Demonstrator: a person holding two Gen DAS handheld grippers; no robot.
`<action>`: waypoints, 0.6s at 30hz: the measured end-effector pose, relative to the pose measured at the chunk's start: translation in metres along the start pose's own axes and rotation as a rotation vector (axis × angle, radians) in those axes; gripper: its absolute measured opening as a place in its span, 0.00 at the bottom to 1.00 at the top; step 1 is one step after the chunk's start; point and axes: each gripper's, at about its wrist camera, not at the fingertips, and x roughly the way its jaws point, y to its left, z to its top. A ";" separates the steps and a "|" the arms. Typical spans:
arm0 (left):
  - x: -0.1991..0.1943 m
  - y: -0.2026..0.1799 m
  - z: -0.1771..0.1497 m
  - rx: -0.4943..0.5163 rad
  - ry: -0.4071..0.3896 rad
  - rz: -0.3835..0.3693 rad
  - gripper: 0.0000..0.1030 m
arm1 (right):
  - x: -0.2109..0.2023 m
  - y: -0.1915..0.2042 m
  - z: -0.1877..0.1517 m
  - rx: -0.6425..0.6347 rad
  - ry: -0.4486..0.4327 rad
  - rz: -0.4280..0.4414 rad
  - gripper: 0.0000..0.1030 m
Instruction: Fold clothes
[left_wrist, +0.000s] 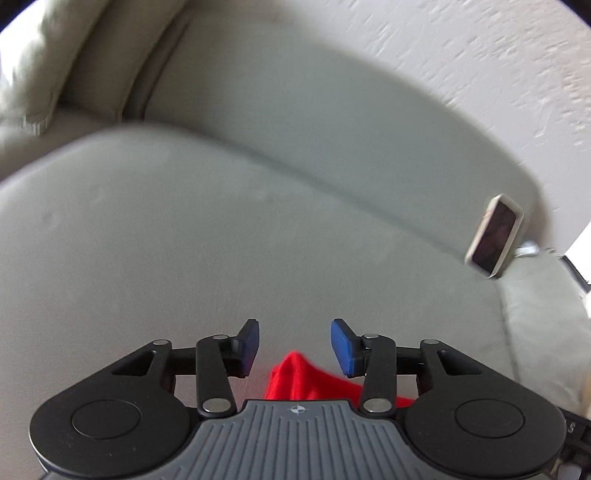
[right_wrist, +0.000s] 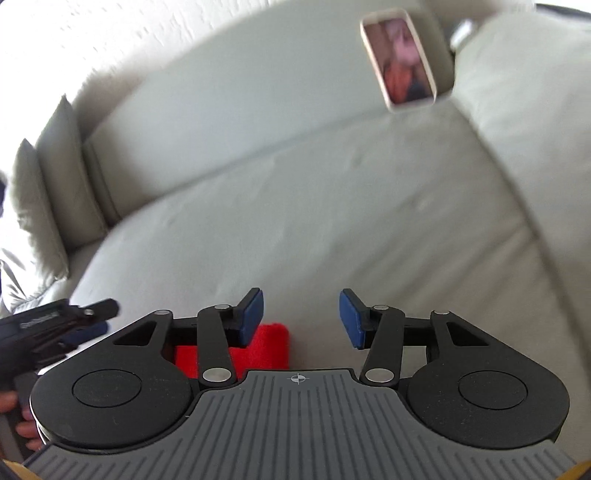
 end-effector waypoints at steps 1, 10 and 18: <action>-0.014 -0.005 -0.002 0.027 -0.018 0.004 0.42 | -0.007 0.005 -0.007 -0.036 0.010 0.019 0.51; -0.082 -0.051 -0.095 0.233 0.083 0.024 0.13 | -0.067 0.047 -0.072 -0.361 0.081 0.179 0.27; -0.055 -0.030 -0.114 0.182 0.196 0.095 0.11 | -0.057 0.066 -0.114 -0.628 0.166 0.132 0.20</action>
